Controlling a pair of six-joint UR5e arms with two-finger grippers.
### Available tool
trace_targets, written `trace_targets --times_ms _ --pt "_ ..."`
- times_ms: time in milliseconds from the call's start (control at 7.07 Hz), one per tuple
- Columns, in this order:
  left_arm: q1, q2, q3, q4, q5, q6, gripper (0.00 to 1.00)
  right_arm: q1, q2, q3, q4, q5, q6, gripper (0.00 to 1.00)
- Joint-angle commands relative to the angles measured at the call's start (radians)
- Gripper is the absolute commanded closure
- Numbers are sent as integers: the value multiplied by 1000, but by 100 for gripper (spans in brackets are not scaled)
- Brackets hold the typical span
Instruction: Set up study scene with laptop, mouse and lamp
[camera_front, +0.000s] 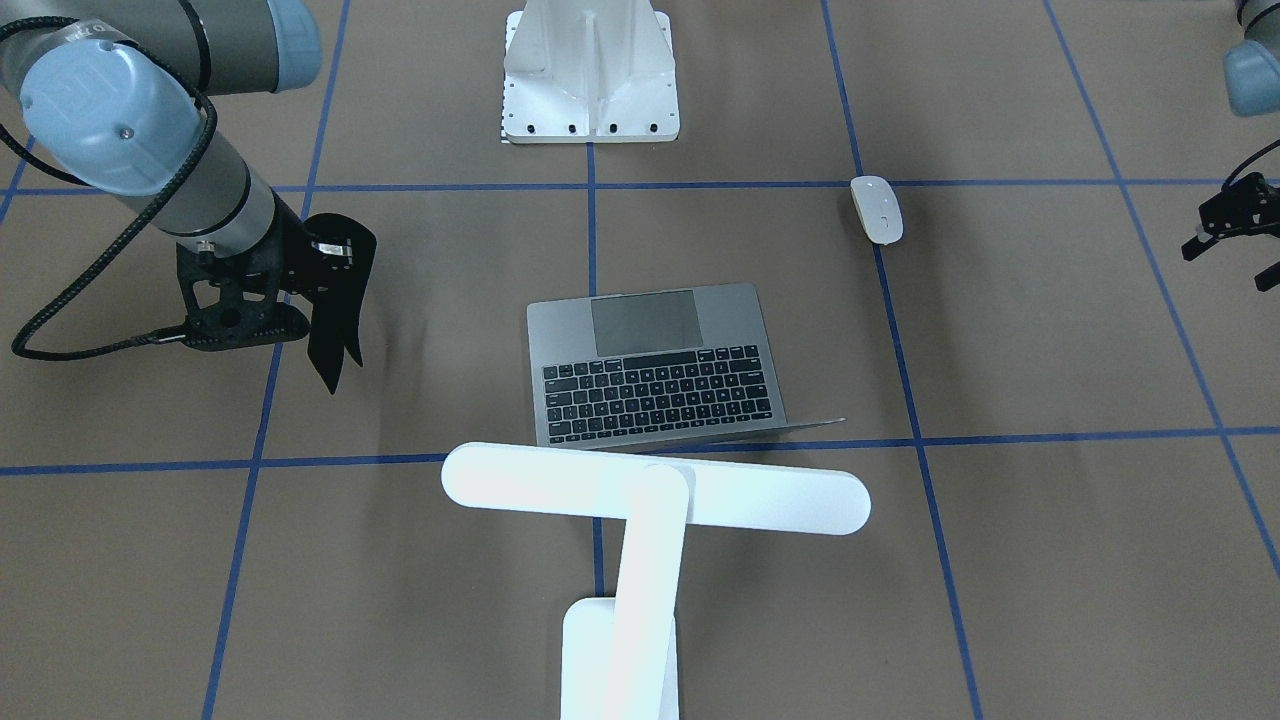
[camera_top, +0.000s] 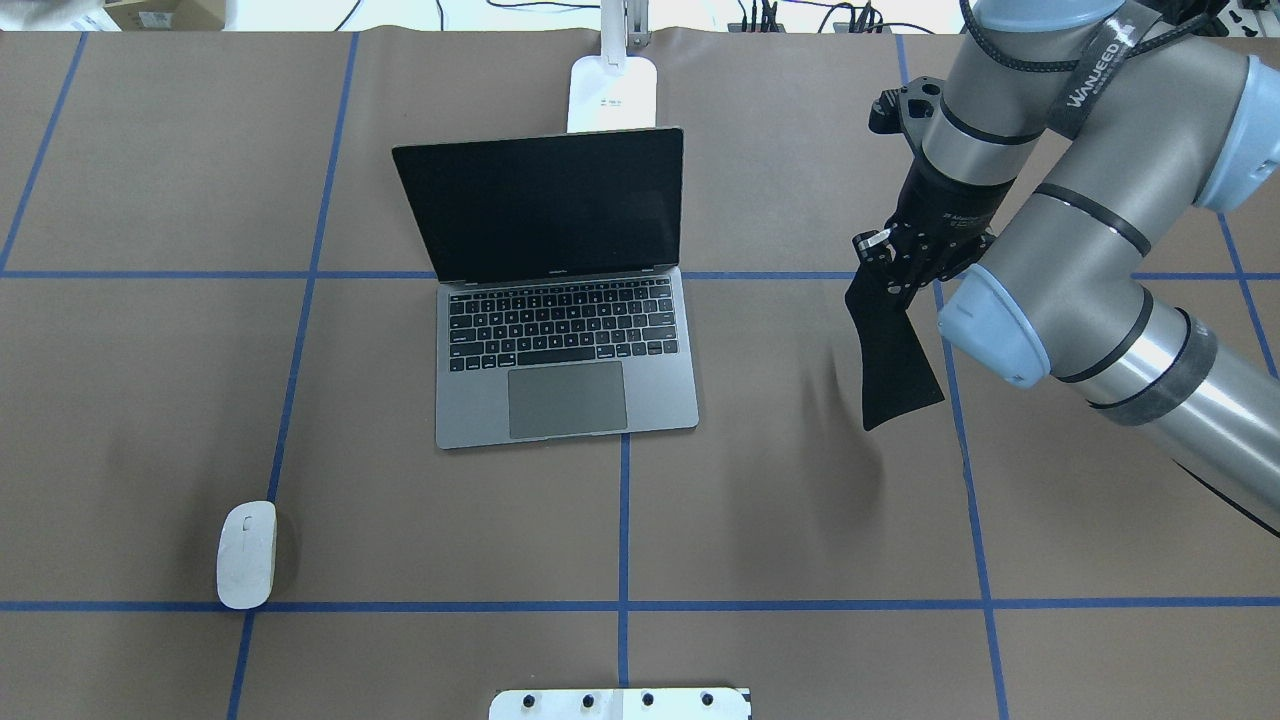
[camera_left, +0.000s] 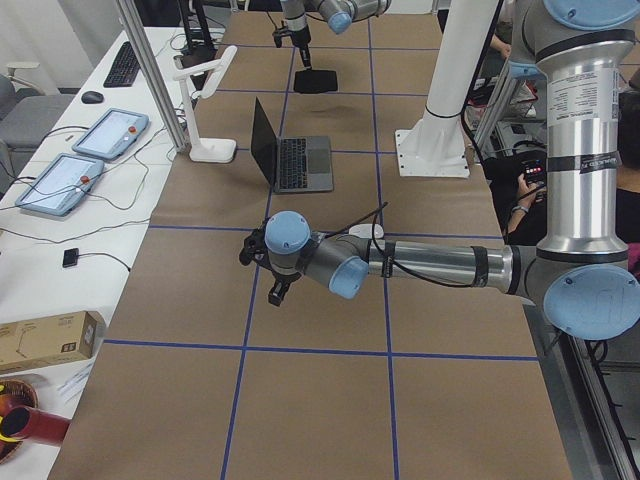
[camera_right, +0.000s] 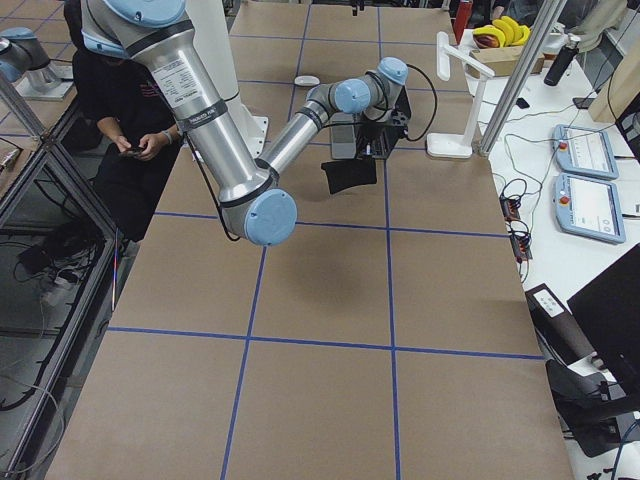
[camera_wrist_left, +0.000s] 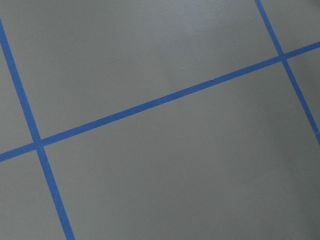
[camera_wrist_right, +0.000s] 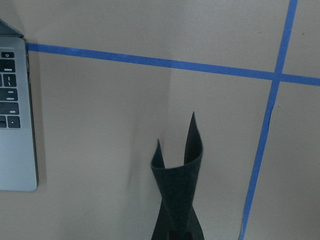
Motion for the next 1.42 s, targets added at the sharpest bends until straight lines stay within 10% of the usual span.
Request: trace_targets --times_ms 0,283,425,566,1274 --pt "0 -1 18 -14 0 0 0 29 22 29 -9 25 5 89" --pt "0 -1 25 -22 0 -2 0 30 24 29 -17 19 8 78" --pt "2 -1 23 -22 -1 -2 0 26 24 20 -14 13 6 29" --pt "0 -1 23 -22 0 -2 0 24 25 13 -14 13 6 12" --pt "6 -17 -67 -10 52 -226 0 50 4 61 -5 8 -7 1"
